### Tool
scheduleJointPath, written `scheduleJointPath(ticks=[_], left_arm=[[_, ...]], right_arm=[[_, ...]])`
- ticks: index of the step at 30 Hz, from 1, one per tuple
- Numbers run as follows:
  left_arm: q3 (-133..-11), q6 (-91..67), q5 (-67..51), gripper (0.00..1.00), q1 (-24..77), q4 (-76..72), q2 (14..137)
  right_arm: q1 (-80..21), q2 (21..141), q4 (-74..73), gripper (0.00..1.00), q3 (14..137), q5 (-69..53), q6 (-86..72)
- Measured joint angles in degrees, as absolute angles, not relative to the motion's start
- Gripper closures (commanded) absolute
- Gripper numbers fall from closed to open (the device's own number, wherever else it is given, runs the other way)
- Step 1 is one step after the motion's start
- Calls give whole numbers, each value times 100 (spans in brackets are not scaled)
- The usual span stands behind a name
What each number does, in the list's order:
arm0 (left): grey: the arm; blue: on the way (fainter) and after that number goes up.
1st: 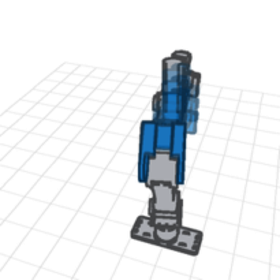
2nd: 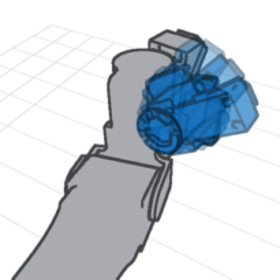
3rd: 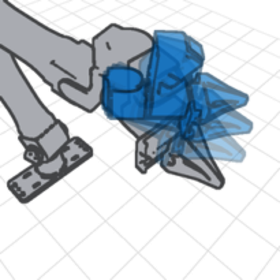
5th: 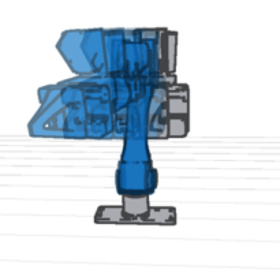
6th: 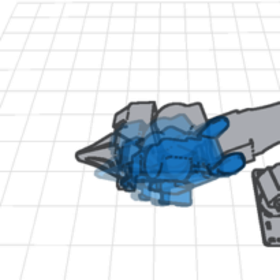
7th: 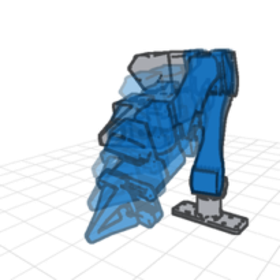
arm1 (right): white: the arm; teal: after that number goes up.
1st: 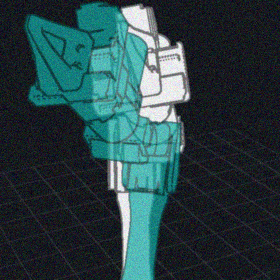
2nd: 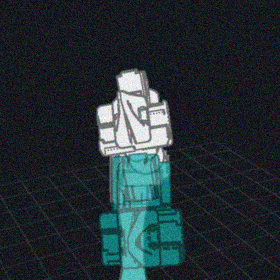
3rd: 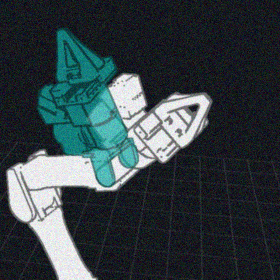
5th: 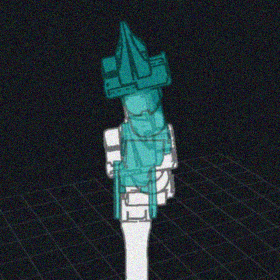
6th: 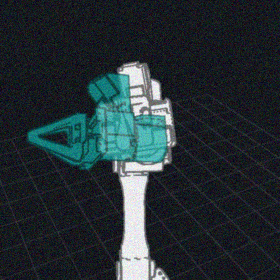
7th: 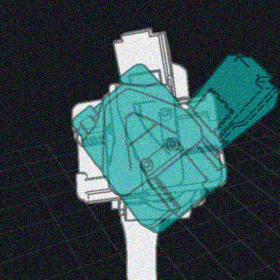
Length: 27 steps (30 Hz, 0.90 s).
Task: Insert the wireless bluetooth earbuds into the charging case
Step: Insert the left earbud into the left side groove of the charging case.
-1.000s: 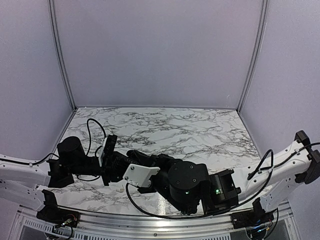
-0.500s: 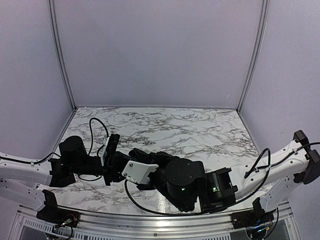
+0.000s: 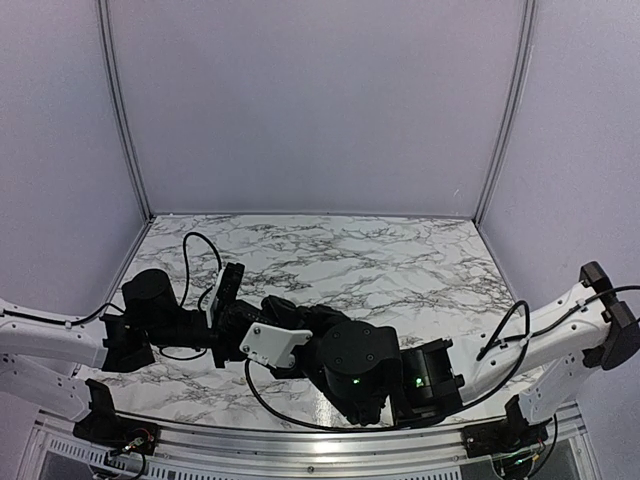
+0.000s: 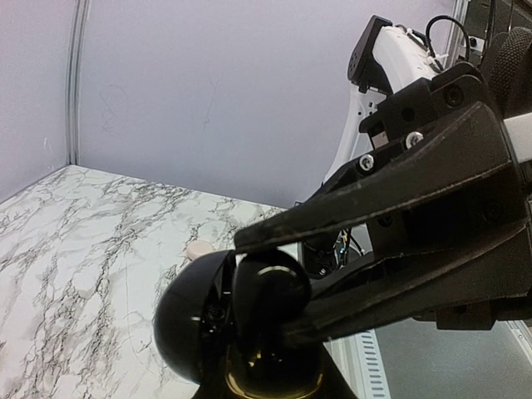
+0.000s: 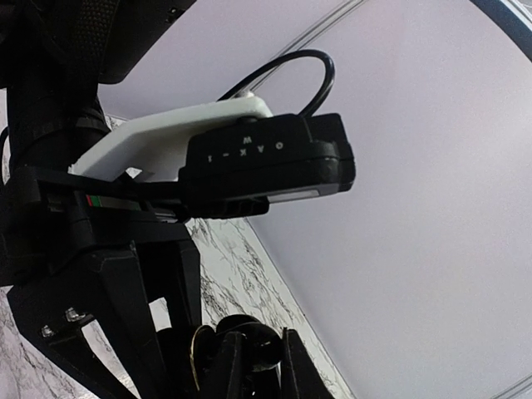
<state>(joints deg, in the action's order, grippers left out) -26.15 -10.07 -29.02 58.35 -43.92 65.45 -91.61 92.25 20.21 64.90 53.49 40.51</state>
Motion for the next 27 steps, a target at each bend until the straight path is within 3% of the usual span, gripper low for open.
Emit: scheduleJointPath(ticks=[27], left_arm=[[-2620, -1142, -2773, 100, 5730, -4473, 6554]], right_arm=[[-9164, 9179, 1883, 76, 6484, 5295, 3662]])
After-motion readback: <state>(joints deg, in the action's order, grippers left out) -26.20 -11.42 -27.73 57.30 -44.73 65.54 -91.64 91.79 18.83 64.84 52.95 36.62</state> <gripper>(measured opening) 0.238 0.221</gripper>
